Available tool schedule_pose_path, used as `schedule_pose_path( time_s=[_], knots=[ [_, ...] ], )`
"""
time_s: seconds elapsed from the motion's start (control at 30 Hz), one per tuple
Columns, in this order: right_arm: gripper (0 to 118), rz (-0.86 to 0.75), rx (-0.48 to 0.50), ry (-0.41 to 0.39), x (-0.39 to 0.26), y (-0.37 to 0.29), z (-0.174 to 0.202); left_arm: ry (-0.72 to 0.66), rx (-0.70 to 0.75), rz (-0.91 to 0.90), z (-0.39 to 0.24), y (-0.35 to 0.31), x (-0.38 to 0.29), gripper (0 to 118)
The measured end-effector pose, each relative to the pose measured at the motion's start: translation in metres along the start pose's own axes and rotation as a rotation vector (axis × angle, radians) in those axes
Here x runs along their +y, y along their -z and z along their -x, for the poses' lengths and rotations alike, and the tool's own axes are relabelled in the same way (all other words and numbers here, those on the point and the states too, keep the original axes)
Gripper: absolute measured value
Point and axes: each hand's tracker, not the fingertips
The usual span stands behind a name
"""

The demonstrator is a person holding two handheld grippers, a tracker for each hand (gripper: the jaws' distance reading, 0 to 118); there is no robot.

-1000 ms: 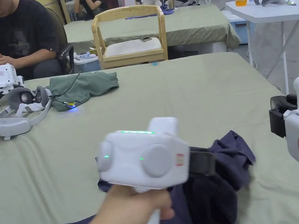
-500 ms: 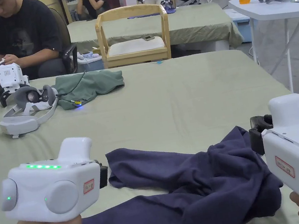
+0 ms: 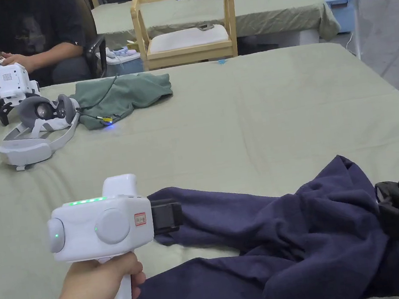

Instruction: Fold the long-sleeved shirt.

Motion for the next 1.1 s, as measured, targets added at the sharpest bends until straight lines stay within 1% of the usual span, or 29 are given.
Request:
schedule_pose_path(
  time_s=[0.1,0.17,0.23,0.27,0.3,0.33,0.37,0.4,0.43,0.47,0.5,0.53,0.57,0.63,0.77,0.8,0.87,0.9,0.97,1.0,1.07,1.1],
  knots=[
    [12,0.025,-0.006,0.013,-0.005,0.003,-0.005,0.027,0.061,0.052,0.000,0.030,0.009,118],
    [12,0.035,-0.003,0.022,-0.009,0.001,-0.010,0.047,0.049,0.043,0.001,0.049,0.012,118],
    [12,0.053,0.003,0.028,-0.012,0.000,-0.013,0.038,0.032,0.109,-0.001,0.062,0.012,118],
    [12,0.063,0.021,0.037,-0.014,-0.001,-0.016,0.032,0.006,0.131,-0.003,0.065,0.012,112],
    [12,0.072,0.039,0.046,-0.016,-0.002,-0.017,0.028,-0.008,0.150,-0.004,0.065,0.010,104],
    [12,0.072,0.047,0.056,-0.018,-0.004,-0.018,0.099,0.032,0.066,-0.007,0.060,0.011,100],
    [18,0.071,0.047,0.068,-0.020,-0.007,-0.019,0.144,-0.002,0.066,-0.011,0.055,0.011,86],
    [41,0.072,0.050,0.086,-0.022,-0.010,-0.019,0.201,0.000,0.075,-0.014,0.052,0.012,59],
    [69,0.072,0.053,0.111,-0.024,-0.012,-0.020,0.211,-0.009,0.102,-0.018,0.046,0.012,28],
    [96,0.087,0.062,0.137,-0.025,-0.015,-0.020,0.221,0.005,0.060,-0.016,0.036,0.017,10],
    [117,0.106,0.078,0.162,-0.027,-0.018,-0.020,0.168,0.003,0.025,-0.020,0.025,0.015,10],
    [118,0.100,0.099,0.186,-0.029,-0.023,-0.019,0.169,0.011,-0.001,-0.018,0.015,0.018,10],
    [118,0.095,0.113,0.202,-0.030,-0.029,-0.018,0.149,-0.027,-0.013,-0.018,0.007,0.019,10],
    [118,0.103,0.107,0.198,-0.031,-0.039,-0.010,0.110,-0.041,-0.069,-0.019,-0.009,0.020,9],
    [118,0.165,0.133,0.197,-0.041,-0.046,0.012,0.107,-0.039,-0.117,-0.024,-0.042,0.022,9],
    [118,0.199,0.132,0.215,-0.044,-0.043,0.017,0.109,-0.047,-0.129,-0.025,-0.048,0.022,9],
    [117,0.234,0.164,0.282,-0.050,-0.038,0.024,0.114,-0.042,-0.137,-0.026,-0.060,0.021,9],
    [109,0.241,0.179,0.309,-0.052,-0.035,0.028,0.114,-0.041,-0.145,-0.027,-0.063,0.020,9],
    [84,0.250,0.148,0.322,-0.054,-0.028,0.037,0.107,-0.043,-0.151,-0.026,-0.070,0.018,9],
    [71,0.243,0.152,0.323,-0.056,-0.025,0.040,0.107,-0.038,-0.153,-0.027,-0.072,0.017,9],
    [60,0.261,0.187,0.364,-0.055,-0.016,0.038,0.111,-0.036,-0.155,-0.028,-0.073,0.015,9],
    [33,0.250,0.186,0.364,-0.052,-0.016,0.035,0.110,-0.032,-0.157,-0.028,-0.076,0.014,9]
  ],
)
